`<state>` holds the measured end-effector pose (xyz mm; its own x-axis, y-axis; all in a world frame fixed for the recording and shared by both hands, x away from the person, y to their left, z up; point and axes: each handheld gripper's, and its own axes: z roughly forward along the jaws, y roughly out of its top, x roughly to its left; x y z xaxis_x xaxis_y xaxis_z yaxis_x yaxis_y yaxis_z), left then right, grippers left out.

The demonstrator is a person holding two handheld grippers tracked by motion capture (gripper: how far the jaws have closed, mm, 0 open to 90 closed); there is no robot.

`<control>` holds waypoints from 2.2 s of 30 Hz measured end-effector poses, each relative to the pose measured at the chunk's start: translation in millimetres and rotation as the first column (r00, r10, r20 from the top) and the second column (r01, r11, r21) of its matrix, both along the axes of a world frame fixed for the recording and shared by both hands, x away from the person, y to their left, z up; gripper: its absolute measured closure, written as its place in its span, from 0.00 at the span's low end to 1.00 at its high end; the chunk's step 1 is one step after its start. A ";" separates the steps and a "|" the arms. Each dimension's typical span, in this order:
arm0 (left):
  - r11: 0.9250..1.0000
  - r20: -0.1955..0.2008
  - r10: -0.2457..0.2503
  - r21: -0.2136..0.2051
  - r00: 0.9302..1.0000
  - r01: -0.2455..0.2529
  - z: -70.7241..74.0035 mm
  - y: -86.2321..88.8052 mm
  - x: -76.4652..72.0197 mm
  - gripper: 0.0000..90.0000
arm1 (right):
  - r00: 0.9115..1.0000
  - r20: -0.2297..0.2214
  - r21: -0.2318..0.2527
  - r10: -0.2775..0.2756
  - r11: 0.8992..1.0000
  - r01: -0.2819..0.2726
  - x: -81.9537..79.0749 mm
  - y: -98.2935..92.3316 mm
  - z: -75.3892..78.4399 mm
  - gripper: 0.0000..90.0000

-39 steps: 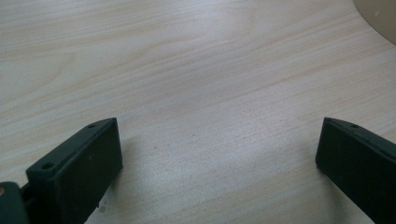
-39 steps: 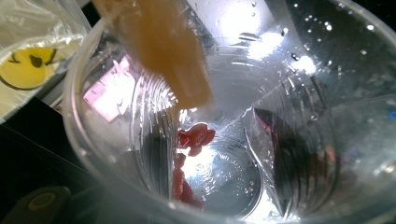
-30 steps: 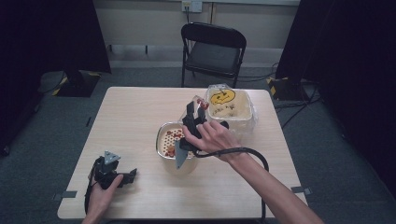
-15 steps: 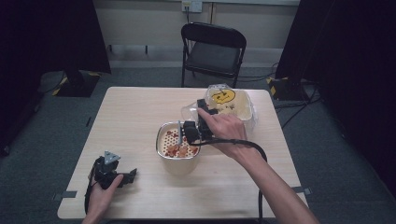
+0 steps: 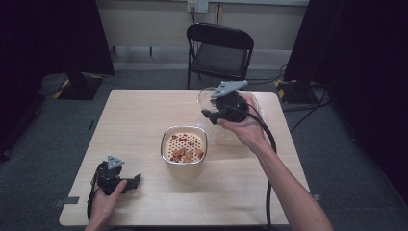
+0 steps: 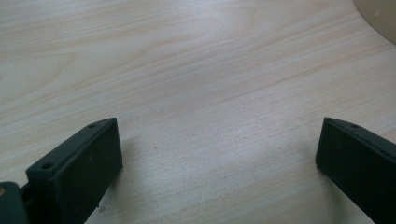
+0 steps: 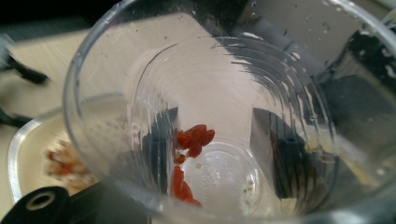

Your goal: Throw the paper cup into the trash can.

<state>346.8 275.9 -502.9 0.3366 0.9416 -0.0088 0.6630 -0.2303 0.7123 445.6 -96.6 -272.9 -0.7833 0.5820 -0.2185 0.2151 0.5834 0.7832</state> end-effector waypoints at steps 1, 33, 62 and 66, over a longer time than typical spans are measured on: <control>1.000 0.000 0.000 0.000 1.000 0.000 0.0 0.0 0.0 0.00 | 0.998 -0.056 0.097 0.006 0.995 0.000 5.3 -8.3 2.5 0.59; 1.000 0.000 0.000 0.000 1.000 0.000 0.0 0.0 0.0 0.00 | 0.903 -0.204 0.209 -0.378 0.884 0.418 98.9 -79.7 -27.3 0.36; 1.000 0.000 0.000 0.000 1.000 0.000 0.0 0.0 0.0 0.00 | 0.914 -0.214 0.247 -0.344 0.886 0.391 64.1 -90.1 -31.7 0.21; 1.000 0.000 0.000 0.000 1.000 0.000 0.0 0.0 0.0 0.00 | 0.923 -0.196 0.248 -0.332 0.894 0.374 52.8 -90.6 -30.0 0.21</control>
